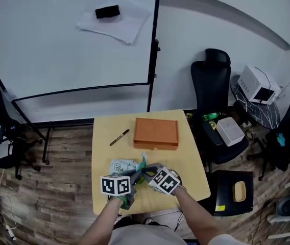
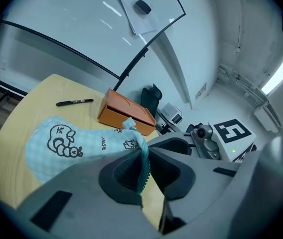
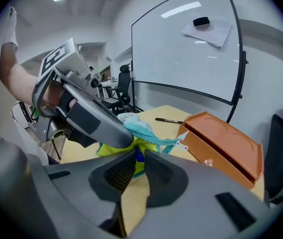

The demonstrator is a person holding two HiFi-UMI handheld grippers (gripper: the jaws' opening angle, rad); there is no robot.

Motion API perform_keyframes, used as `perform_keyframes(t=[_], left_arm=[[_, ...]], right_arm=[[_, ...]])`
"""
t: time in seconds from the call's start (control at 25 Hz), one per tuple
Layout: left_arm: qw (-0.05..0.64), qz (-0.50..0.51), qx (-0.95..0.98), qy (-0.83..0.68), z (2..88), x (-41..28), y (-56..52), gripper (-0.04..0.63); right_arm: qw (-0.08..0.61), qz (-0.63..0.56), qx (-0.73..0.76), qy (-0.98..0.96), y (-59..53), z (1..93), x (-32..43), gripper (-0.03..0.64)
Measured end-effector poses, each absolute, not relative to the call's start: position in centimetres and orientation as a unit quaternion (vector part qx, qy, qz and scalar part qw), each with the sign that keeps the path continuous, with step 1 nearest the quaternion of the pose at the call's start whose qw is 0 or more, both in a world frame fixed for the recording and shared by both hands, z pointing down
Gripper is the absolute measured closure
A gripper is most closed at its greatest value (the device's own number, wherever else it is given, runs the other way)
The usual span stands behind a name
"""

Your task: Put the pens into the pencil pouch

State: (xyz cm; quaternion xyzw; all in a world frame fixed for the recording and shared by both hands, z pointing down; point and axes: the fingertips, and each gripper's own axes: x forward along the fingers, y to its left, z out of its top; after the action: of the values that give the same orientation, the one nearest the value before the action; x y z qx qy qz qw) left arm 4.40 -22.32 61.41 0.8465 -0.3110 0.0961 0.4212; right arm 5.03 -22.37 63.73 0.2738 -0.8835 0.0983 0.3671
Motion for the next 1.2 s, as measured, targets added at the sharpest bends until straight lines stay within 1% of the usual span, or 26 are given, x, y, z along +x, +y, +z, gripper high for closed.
perform_keyframes(t=[0.52, 0.56, 0.68, 0.76, 1.0, 1.2], left_arm=[[0.434, 0.080, 0.834, -0.331, 61.4, -0.1, -24.0, 0.555], [0.435, 0.078, 0.834, -0.331, 61.5, -0.3, -24.0, 0.555], [0.436, 0.074, 0.832, -0.335, 61.5, -0.9, -24.3, 0.555], [0.436, 0.076, 0.830, -0.339, 61.5, -1.3, -24.6, 0.555], [0.442, 0.068, 0.829, -0.336, 62.0, -2.2, -25.3, 0.555], [0.449, 0.063, 0.828, -0.329, 62.3, -3.5, -25.5, 0.555]], right_arm=[[0.352, 0.120, 0.253, -0.893, -23.7, 65.4, 0.2, 0.555], [0.348, 0.121, 0.251, -0.895, -23.7, 65.3, -0.1, 0.547], [0.335, 0.124, 0.242, -0.902, -23.7, 64.4, -0.3, 0.460], [0.326, 0.122, 0.243, -0.905, -23.8, 63.4, 0.0, 0.432], [0.298, 0.115, 0.292, -0.901, -25.9, 60.0, 2.7, 0.430], [0.303, 0.103, 0.313, -0.894, -27.9, 58.7, 2.3, 0.434]])
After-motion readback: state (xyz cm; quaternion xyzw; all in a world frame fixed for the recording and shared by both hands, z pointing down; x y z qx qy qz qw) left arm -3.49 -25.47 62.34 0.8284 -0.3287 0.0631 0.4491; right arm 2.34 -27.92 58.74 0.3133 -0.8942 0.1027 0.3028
